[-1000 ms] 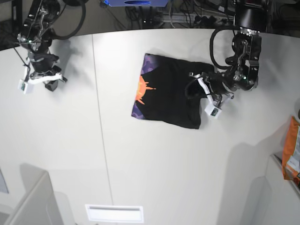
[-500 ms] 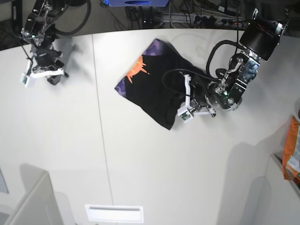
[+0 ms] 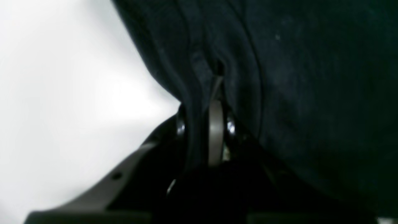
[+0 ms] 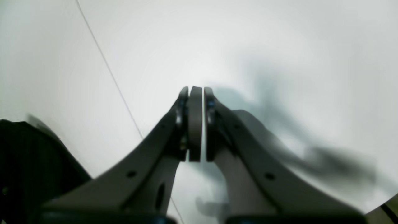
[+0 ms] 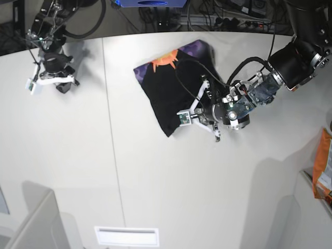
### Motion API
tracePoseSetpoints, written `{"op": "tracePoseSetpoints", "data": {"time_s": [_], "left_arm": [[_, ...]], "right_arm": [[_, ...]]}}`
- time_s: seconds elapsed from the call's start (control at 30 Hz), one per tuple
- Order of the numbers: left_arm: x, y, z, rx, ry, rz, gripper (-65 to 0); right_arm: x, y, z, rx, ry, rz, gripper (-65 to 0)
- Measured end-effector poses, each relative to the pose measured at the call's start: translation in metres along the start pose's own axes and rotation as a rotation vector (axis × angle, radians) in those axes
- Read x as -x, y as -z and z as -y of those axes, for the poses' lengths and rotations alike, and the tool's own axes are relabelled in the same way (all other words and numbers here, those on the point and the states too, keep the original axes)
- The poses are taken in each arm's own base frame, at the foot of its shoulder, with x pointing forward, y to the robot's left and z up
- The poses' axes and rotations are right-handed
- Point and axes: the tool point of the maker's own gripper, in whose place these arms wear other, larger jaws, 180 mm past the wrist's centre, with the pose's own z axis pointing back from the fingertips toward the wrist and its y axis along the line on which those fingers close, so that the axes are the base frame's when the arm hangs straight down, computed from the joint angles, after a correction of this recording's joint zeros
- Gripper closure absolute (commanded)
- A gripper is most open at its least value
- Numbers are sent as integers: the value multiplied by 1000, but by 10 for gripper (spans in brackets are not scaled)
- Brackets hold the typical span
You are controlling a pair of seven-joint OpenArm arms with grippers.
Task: Fold the T-shirt properly
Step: 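Drag the folded shirt with the left gripper and square it on the table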
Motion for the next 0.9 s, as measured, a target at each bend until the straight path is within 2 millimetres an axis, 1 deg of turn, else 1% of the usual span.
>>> {"op": "tracePoseSetpoints", "data": {"time_s": [0.13,0.23,0.4,0.57,0.67,0.73,0.9], "left_arm": [[-6,5,6,-9,225,37,0],[-8,5,7,-9,286,45,0],[-19,8,10,-8,295,60,0],[-44,13,21,4,321,102,0],[-54,15,27,16,331,122,0],[-58,16,29,20,333,129,0],[-57,16,29,22,325,131,0]], "right_arm": [[4,-1,1,2,3,-12,0],[7,-2,4,10,1,-17,0],[10,-3,6,13,1,-26,0],[12,-4,7,16,1,-29,0],[12,-5,8,18,1,-31,0],[12,-5,8,18,1,-32,0],[12,-5,8,18,1,-32,0]]}}
